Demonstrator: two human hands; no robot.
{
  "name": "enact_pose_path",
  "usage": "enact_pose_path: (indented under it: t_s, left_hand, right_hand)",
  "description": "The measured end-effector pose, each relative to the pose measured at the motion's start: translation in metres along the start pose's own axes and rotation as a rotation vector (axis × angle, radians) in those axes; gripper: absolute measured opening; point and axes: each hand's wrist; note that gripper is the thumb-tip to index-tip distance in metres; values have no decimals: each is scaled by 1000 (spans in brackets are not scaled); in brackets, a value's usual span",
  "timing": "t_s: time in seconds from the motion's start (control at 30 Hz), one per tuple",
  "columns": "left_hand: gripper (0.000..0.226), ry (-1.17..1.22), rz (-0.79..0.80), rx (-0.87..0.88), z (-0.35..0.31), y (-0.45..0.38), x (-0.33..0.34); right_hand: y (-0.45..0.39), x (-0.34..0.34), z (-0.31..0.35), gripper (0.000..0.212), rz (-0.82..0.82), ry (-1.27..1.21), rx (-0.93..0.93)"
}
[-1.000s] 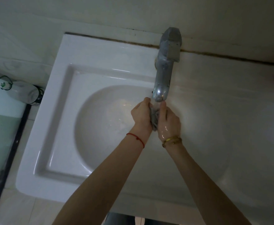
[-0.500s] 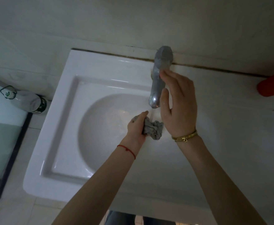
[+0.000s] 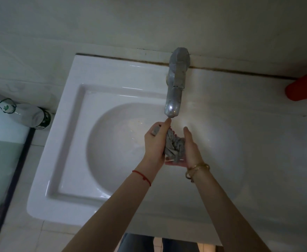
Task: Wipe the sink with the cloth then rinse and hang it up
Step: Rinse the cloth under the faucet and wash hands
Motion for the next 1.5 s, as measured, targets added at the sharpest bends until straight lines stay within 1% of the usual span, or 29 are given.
enact_pose_path:
  t_s: [0.03,0.07,0.1,0.13,0.17,0.23,0.27,0.3,0.33,0.43,0.6,0.77,0.87,0.9,1.0,1.1,1.17,1.27,1.4,1.5]
  left_hand:
    - [29,-84,-32,97,2,0,0]
    - [26,-185,-61,208,4,1,-1]
    - [21,-281,-79,318,6,1,-1]
    - [17,-348,-85,408,8,2,-1]
    - [16,-385,-92,468,10,3,0]
    - [22,-389,-111,508,13,6,3]
    - [28,-370,-120,514,14,7,5]
    - [32,-348,-127,517,14,8,8]
    - [36,-330,-133,514,13,8,9]
    - [43,-315,-131,496,9,6,11]
    - [48,-252,-155,403,7,-3,14]
    - [34,-108,-223,247,13,-11,10]
    - [52,-25,-251,132,16,-17,8]
    - [55,13,-263,93,17,-19,7]
    - [56,148,-326,-32,20,-24,6]
    - [57,240,-379,-136,23,-22,4]
    - [55,262,-423,-183,23,-20,4]
    - [44,246,-487,-249,21,-17,3]
    - [41,267,-522,-338,23,-14,0]
    - [40,291,-518,-374,22,-12,-1]
  right_hand:
    - [0,2,0,66,97,-228,82]
    - [-3,4,-1,67,143,-390,101]
    - [-4,5,-4,66,149,-454,80]
    - [-4,9,-5,62,131,-452,62]
    - [-4,14,-5,58,82,-419,37]
    - [-6,23,-7,54,-78,-159,-80]
    - [-8,27,-8,55,-181,-17,-151]
    - [-10,29,-7,57,-273,65,-221]
    - [-11,31,-7,61,-324,90,-279]
    - [-15,30,-10,65,-348,105,-383]
    - [-23,30,-18,56,-384,150,-510]
    - [-27,31,-29,62,-360,300,-590]
    - [-30,30,-33,58,-337,461,-655]
    - [-30,30,-33,56,-327,537,-682]
    - [-33,29,-36,49,-305,730,-738]
    - [-34,27,-41,48,-260,879,-763]
    - [-34,25,-44,49,-236,958,-770]
    - [-33,24,-47,50,-212,1020,-769]
    - [-31,23,-50,50,-181,1067,-813]
    - [-30,22,-51,50,-177,1092,-827]
Point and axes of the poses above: each hand's wrist, its own y-axis away from the middle knuckle, its own x-axis out of the palm, z = x × y, and after that the axes turned 15 degrees about -x, right-handed
